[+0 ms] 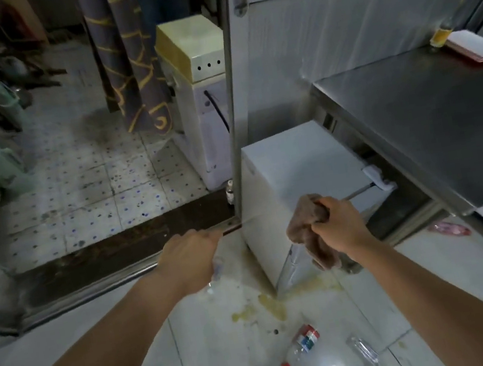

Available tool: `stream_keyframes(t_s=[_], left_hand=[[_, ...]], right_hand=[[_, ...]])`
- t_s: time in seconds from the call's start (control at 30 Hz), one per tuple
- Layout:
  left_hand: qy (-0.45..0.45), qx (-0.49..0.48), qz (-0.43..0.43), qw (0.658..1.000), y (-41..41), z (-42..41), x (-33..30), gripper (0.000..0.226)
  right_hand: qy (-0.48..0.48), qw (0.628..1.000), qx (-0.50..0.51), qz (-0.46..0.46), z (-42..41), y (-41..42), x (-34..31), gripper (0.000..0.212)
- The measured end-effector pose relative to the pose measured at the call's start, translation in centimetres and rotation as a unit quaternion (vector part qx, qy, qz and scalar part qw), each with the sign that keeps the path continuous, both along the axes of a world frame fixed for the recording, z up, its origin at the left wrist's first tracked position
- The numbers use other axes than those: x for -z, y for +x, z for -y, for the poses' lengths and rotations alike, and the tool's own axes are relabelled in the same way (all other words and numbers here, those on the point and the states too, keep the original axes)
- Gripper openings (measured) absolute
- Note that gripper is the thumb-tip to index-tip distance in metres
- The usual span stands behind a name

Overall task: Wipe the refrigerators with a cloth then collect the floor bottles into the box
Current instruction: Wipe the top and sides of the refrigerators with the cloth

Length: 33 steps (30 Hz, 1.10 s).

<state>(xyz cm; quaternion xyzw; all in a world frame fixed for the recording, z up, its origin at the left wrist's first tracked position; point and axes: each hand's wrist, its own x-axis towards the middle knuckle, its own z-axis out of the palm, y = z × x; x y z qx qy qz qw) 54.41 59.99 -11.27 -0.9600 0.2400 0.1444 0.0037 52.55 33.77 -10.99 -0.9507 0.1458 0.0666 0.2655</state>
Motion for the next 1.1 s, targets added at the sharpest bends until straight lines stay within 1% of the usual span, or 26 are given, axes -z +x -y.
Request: stream_keyframes(t_s=[0.13, 0.2, 0.3, 0.43, 0.5, 0.63, 0.73, 0.87, 0.97, 1.03, 1.1], left_hand=[[0.000, 0.043, 0.002, 0.999, 3.9, -0.4, 0.5, 0.045], [0.006, 0.071, -0.001, 0.997, 6.3, -0.1, 0.8, 0.048], [0.009, 0.111, 0.014, 0.994, 9.7, 0.1, 1.5, 0.048], [0.011, 0.151, 0.003, 0.988, 13.9, -0.1, 3.0, 0.047], [0.005, 0.169, -0.003, 0.986, 16.3, 0.3, 3.8, 0.047], [-0.012, 0.218, -0.018, 0.976, 20.7, 2.4, 5.1, 0.044], [-0.005, 0.288, -0.010, 0.958, 23.1, 4.2, 6.8, 0.042], [-0.026, 0.392, -0.007, 0.920, 26.6, 5.8, 8.7, 0.044], [-0.059, 0.459, -0.023, 0.886, 29.2, 6.3, 10.1, 0.047], [-0.067, 0.501, -0.023, 0.862, 30.7, 6.4, 10.7, 0.046], [-0.070, 0.529, -0.019, 0.845, 31.7, 6.7, 11.3, 0.044]], right_hand=[[0.010, 0.998, 0.053, -0.018, -1.0, 1.8, 0.6, 0.042], [0.019, 0.997, 0.075, -0.020, -1.2, 3.3, 1.2, 0.046], [0.039, 0.993, 0.109, 0.002, -1.8, 6.4, 2.4, 0.045], [0.080, 0.985, 0.151, 0.021, -3.4, 9.9, 4.1, 0.042], [0.083, 0.981, 0.172, 0.036, -3.5, 11.4, 4.7, 0.044], [0.079, 0.963, 0.254, 0.040, -3.1, 13.4, 5.6, 0.043], [0.083, 0.941, 0.325, 0.049, -3.5, 14.0, 6.2, 0.042], [0.091, 0.906, 0.410, 0.056, -5.0, 14.5, 6.6, 0.052], [0.088, 0.863, 0.495, 0.054, -6.5, 14.3, 6.8, 0.056], [0.083, 0.836, 0.540, 0.058, -7.7, 13.8, 7.0, 0.054], [0.082, 0.815, 0.570, 0.067, -8.6, 13.0, 7.5, 0.052]])
